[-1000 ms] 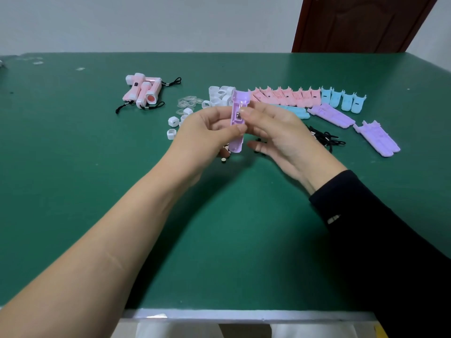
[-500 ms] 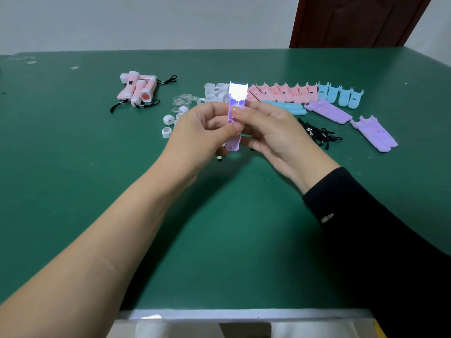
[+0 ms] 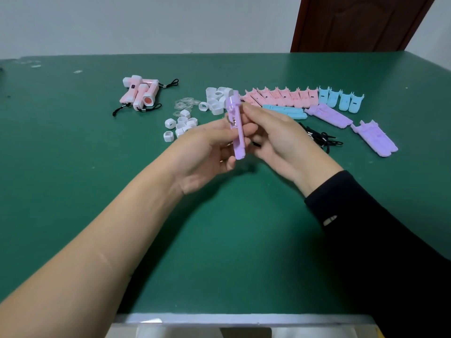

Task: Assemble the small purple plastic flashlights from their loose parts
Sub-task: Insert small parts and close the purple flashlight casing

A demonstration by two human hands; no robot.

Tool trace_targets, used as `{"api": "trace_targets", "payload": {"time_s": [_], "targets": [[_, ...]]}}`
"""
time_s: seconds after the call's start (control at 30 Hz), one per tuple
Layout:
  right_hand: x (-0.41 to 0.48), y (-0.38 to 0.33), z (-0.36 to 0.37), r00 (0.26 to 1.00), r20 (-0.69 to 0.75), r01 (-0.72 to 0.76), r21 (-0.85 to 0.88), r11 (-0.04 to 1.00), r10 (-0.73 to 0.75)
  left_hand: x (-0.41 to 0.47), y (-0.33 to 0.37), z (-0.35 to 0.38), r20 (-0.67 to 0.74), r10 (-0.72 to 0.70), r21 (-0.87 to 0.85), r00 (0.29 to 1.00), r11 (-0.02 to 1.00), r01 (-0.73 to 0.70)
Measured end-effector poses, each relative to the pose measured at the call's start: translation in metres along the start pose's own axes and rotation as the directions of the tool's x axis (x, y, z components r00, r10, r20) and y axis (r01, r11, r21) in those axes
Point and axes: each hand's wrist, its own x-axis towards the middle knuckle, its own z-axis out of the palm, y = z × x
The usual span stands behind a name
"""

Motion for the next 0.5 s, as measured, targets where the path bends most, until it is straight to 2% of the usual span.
{"api": "trace_targets", "payload": {"time_s": [0.23, 0.4, 0.5], "targets": [[-0.0010, -0.0002, 0.0022, 0.999, 0.011, 0.043, 0.019, 0.999, -0.043, -0.0003, -0.0011, 0.0018, 0.027, -0.062, -0.035, 0.998, 0.997, 0.063], [-0.0002, 0.0014, -0.0010, 0.999, 0.026, 0.047, 0.027, 0.999, -0.048, -0.0011, 0.0042, 0.0015, 0.128, -0.084, -0.257, 0.988, 0.960, 0.115], [-0.0001, 0.0018, -0.0005, 0.997, 0.060, 0.041, 0.080, 0.996, -0.046, -0.0003, 0.0043, 0.0021, 0.108, -0.070, -0.281, 0.992, 0.955, 0.098]]}}
